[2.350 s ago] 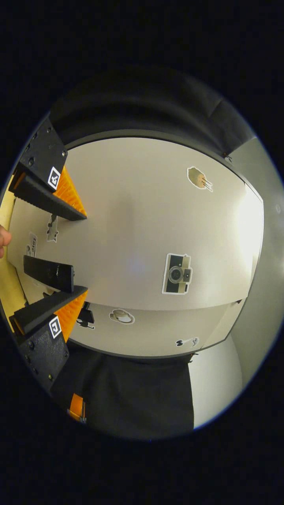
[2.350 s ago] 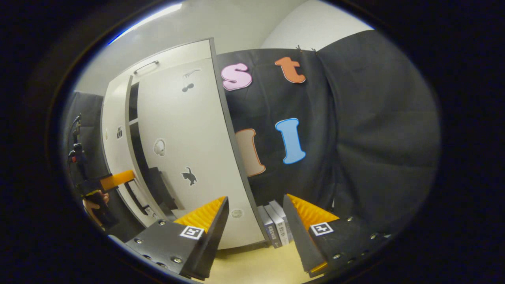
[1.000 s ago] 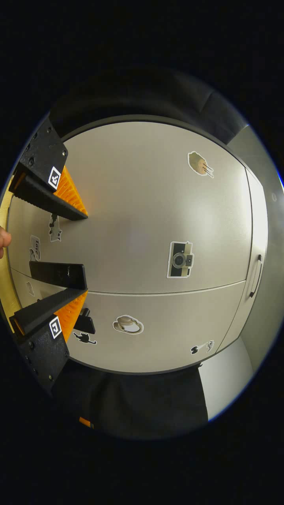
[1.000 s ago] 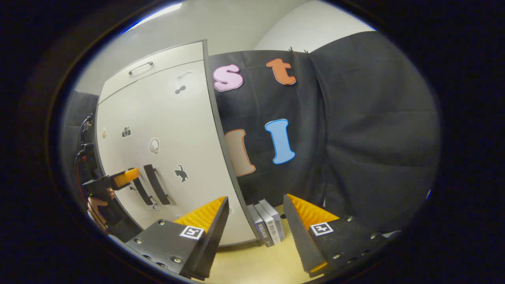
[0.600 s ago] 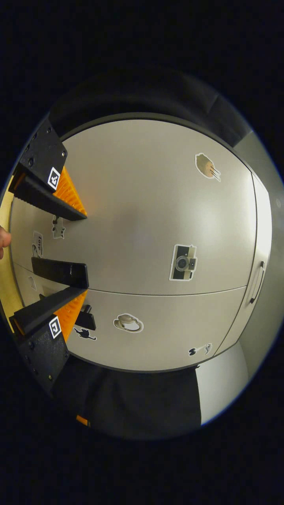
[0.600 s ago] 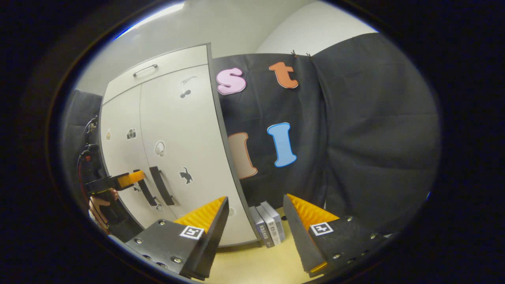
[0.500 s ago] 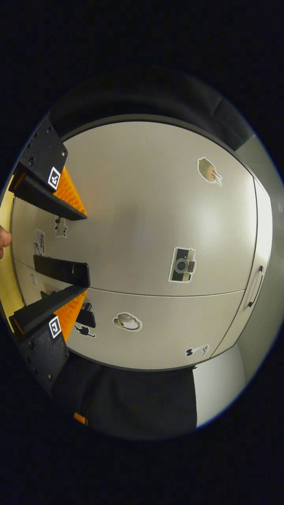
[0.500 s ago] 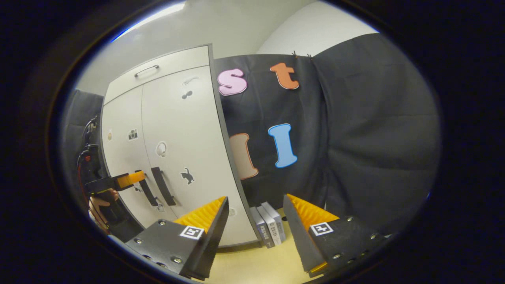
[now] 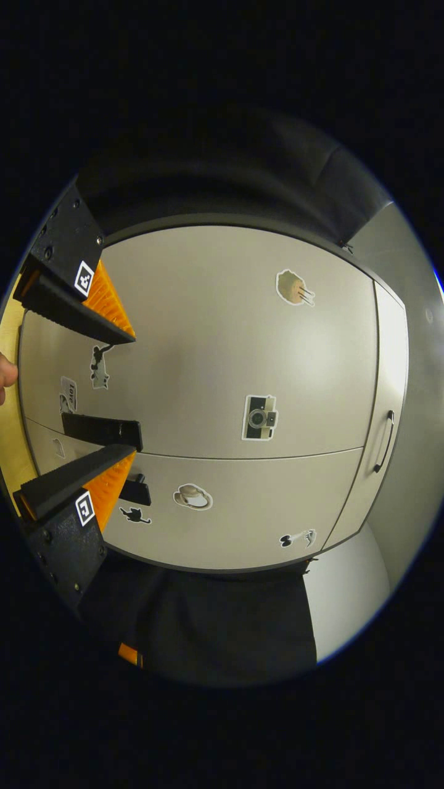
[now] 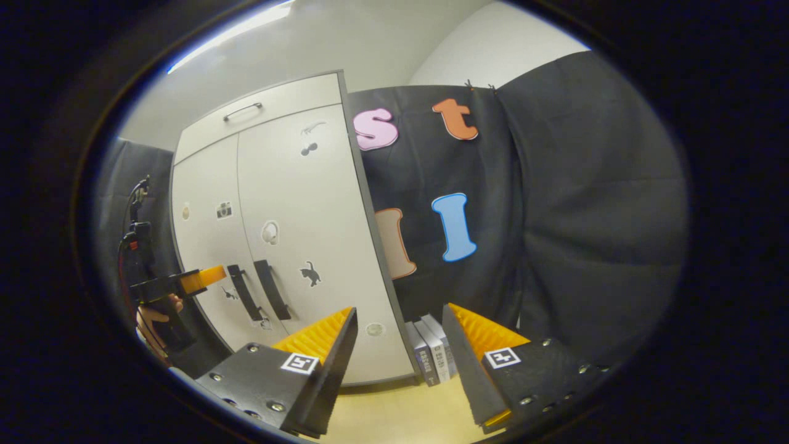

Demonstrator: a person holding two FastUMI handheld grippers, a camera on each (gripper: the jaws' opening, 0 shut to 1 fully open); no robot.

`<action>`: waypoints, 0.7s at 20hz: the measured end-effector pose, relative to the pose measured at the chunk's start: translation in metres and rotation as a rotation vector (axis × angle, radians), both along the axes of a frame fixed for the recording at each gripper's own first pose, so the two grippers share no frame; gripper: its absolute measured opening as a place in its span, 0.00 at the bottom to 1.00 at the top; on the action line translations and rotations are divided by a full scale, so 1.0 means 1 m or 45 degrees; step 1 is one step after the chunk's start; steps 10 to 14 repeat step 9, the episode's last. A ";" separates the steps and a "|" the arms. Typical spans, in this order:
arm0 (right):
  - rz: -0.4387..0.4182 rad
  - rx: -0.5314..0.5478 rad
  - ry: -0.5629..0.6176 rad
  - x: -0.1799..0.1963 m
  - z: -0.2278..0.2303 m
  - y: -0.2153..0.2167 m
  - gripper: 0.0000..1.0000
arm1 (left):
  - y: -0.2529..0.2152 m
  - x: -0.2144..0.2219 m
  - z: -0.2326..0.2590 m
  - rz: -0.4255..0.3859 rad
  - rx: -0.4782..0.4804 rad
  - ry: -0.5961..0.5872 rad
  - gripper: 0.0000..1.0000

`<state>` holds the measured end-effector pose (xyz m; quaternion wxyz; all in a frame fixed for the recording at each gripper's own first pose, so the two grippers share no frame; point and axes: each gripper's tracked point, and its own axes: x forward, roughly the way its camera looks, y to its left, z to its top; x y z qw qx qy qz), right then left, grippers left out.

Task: Grab one shoe with the right hand and put it into the shoe cabinet, grab the other shoe with the left hand and put it into the shoe cabinet; then close the right door with the right hand and the left door with the left hand.

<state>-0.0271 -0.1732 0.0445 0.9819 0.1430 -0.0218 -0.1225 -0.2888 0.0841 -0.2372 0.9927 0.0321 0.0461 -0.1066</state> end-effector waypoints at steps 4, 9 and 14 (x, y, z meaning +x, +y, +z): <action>0.024 0.005 0.003 0.000 -0.003 0.008 0.82 | 0.013 -0.011 -0.004 0.033 0.004 0.007 0.99; 0.052 -0.007 -0.019 0.003 0.002 0.019 0.90 | 0.027 -0.025 -0.006 0.067 0.014 0.014 0.99; 0.052 -0.007 -0.019 0.003 0.002 0.019 0.90 | 0.027 -0.025 -0.006 0.067 0.014 0.014 0.99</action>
